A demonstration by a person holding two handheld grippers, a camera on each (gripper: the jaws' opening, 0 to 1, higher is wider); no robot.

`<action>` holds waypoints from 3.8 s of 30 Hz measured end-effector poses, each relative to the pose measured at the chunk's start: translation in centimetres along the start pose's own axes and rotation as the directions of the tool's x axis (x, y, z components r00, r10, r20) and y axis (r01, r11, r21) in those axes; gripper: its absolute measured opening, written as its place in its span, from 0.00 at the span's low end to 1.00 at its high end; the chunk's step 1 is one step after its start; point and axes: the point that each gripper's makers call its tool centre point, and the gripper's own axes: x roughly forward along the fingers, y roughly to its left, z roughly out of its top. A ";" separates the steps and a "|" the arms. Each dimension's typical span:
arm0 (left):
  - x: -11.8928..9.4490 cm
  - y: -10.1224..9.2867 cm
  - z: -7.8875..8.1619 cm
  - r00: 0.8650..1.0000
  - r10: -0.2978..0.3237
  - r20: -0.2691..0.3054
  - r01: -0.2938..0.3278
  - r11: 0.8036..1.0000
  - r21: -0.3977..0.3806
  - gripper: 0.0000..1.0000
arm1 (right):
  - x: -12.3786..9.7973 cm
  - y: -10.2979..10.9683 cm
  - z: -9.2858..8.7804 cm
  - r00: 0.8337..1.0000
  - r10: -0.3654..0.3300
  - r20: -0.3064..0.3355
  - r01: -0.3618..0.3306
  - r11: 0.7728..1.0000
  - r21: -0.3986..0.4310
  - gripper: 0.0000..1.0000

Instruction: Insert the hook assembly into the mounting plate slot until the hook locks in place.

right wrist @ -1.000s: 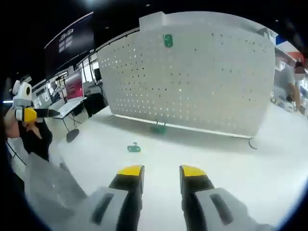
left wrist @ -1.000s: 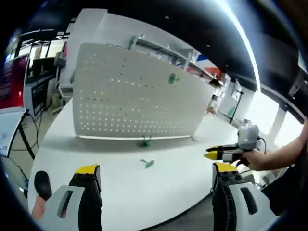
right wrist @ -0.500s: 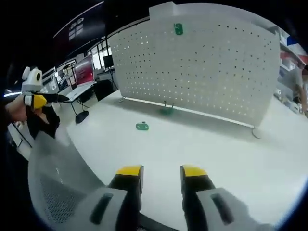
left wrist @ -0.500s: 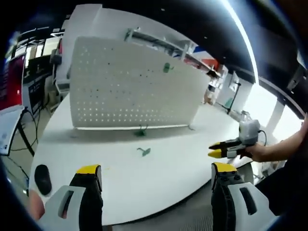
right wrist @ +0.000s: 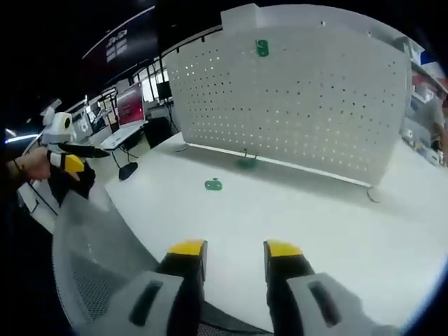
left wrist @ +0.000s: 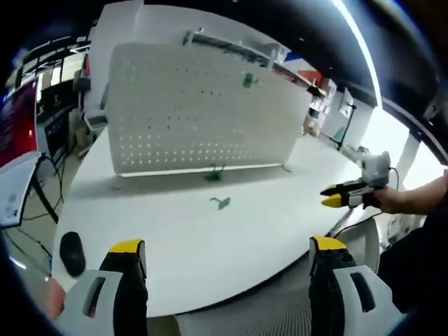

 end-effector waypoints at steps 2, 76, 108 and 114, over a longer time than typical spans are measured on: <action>0.1 0.0 -0.2 1.000 0.001 -0.009 -0.001 1.000 -0.004 0.98 | 0.3 0.0 0.0 1.000 0.003 -0.001 -0.003 1.000 0.012 0.31; 3.4 6.2 -1.8 0.994 0.089 -0.069 -0.097 0.985 -0.139 0.96 | 29.0 -4.7 10.7 0.985 -0.052 -0.164 0.084 0.978 0.193 0.07; 3.1 2.9 1.7 1.000 0.017 -0.021 -0.018 0.999 -0.050 0.97 | 24.6 -4.1 16.8 0.995 -0.041 0.088 0.029 0.990 0.141 0.00; 2.7 2.0 3.3 1.000 0.003 0.010 -0.002 1.000 -0.027 0.96 | 21.4 -2.6 18.5 0.986 -0.011 0.168 -0.014 0.989 0.149 0.00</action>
